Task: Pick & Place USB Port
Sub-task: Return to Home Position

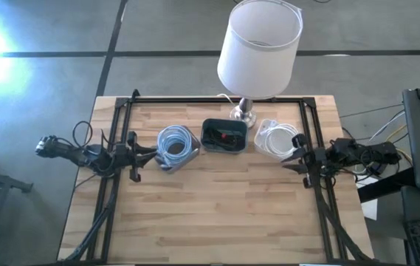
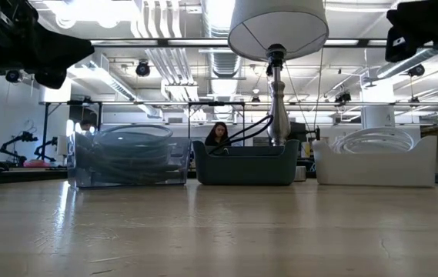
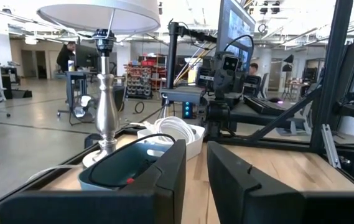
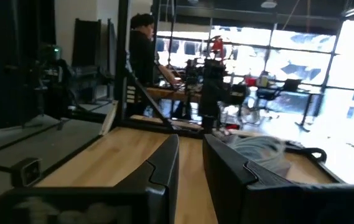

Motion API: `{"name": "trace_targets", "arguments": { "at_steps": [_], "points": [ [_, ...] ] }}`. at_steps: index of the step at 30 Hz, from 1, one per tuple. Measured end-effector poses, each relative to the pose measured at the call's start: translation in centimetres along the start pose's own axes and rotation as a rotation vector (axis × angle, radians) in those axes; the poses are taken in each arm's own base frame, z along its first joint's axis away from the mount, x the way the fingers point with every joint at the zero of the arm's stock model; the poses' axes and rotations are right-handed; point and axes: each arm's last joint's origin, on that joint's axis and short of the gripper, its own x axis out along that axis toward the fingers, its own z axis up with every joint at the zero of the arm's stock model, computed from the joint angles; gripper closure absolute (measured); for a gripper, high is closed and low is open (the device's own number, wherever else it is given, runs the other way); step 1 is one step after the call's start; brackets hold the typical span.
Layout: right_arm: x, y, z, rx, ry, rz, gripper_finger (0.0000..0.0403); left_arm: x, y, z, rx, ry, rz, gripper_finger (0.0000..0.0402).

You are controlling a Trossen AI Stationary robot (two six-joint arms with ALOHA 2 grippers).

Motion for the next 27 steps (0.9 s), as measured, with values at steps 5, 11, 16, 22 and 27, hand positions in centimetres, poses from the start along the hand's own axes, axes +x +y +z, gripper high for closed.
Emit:
{"name": "trace_targets", "arguments": {
  "at_steps": [5,11,16,22,27],
  "points": [
    [0.4,0.3,-1.5,0.024,-0.027,0.078,0.0335,0.0,0.0,-0.1,0.002,0.004,0.0,0.0331],
    [0.6,0.5,-2.4,0.039,-0.118,0.097,0.0344,0.0,0.0,-0.1,0.005,0.012,0.0,0.033],
    [0.7,0.5,-2.5,0.049,-0.107,0.098,0.0349,0.0,0.0,-0.1,0.006,0.013,0.0,0.0332],
    [0.7,0.5,-2.5,0.063,-0.099,0.099,0.0345,0.0,0.0,-0.2,0.008,0.017,0.0,0.0334],
    [0.8,0.5,-2.6,0.063,-0.094,0.099,0.0338,0.0,0.0,-0.2,0.009,0.018,-0.001,0.0334]
  ]
}}
